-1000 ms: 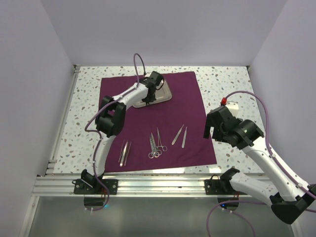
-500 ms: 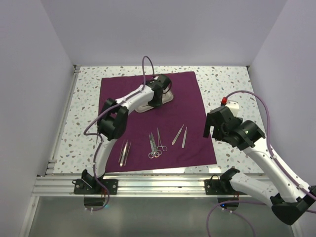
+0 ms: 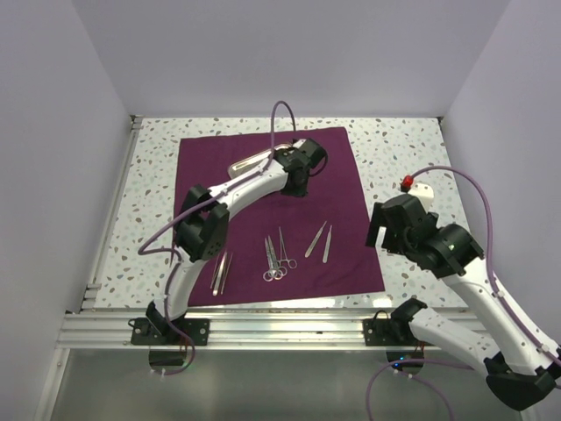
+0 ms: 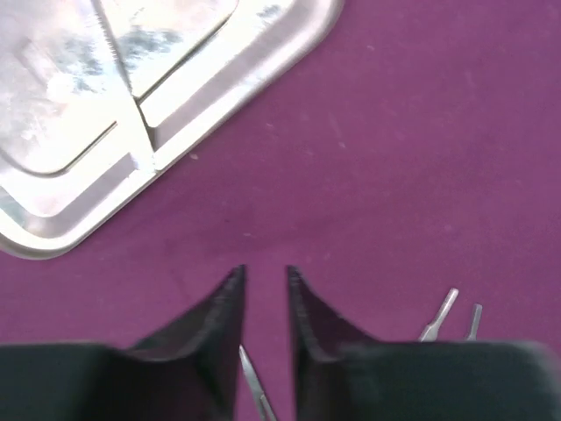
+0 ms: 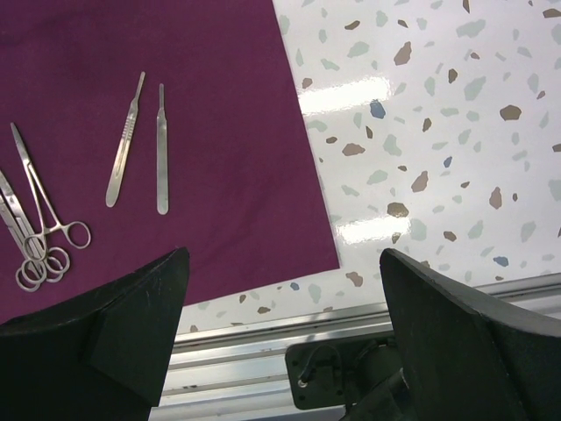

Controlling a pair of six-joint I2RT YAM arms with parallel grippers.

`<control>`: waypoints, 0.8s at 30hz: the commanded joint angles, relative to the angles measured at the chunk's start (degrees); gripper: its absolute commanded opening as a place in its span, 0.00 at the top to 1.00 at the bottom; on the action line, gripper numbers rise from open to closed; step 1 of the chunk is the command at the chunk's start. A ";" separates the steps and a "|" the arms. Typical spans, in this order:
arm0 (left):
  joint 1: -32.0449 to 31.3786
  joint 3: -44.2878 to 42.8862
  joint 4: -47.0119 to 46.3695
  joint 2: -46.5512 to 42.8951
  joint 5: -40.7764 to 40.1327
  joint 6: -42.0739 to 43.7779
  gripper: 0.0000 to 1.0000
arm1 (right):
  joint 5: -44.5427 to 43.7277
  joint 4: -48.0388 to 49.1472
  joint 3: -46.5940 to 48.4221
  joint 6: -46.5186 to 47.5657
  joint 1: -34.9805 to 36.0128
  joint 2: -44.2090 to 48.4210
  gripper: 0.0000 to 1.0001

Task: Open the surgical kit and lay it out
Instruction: Adjust the medical item in the container, then pick up the medical item from the container.

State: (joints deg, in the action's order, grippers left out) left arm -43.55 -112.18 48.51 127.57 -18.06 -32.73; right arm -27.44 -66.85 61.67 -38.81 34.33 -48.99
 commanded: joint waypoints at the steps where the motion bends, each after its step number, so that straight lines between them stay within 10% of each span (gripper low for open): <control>1: 1.01 -3.64 1.76 -2.06 -6.53 -1.29 0.67 | -0.33 -0.39 -0.32 0.22 -0.14 0.74 0.06; 6: 3.91 -9.10 4.05 2.41 -8.22 -0.84 0.55 | -0.68 -1.00 0.64 0.40 -0.14 0.21 0.06; 24: 10.85 -5.16 -1.75 6.55 -2.33 -0.14 0.61 | -1.91 -3.46 3.37 -0.30 -0.14 -2.60 0.06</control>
State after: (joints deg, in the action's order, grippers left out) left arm -32.29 -118.21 49.82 134.02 -22.24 -33.39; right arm -27.88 -69.78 62.72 -38.83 34.33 -50.94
